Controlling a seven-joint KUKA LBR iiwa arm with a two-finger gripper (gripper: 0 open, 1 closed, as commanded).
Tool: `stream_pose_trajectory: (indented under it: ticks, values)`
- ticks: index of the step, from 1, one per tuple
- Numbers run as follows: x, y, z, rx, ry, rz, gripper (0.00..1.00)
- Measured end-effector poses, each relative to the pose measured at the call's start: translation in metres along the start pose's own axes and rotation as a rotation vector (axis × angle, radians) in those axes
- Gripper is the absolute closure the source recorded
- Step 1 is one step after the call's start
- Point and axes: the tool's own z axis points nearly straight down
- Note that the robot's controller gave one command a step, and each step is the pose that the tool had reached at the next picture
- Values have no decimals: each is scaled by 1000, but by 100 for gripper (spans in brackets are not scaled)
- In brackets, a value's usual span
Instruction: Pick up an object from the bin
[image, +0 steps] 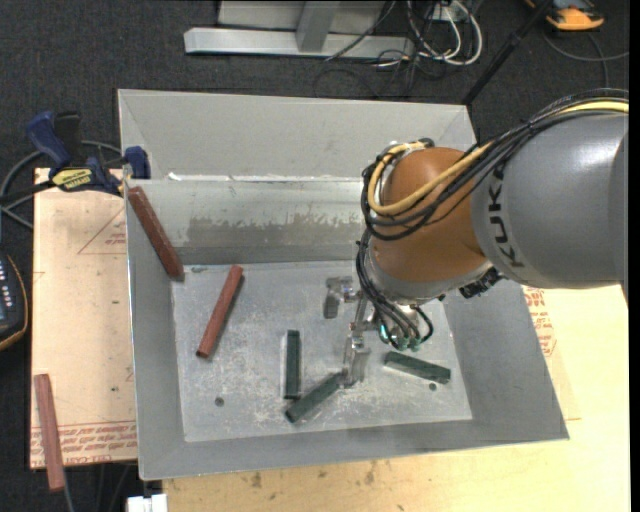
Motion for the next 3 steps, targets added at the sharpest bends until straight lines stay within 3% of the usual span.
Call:
stream_pose_trajectory:
  ticks: [1, 2, 3]
  values:
    - [42, -14, 89, 2, -20, -425, 0]
    - [44, -15, 90, 1, -12, -423, 100]
    - [40, -24, -25, 3, -18, -370, 100]
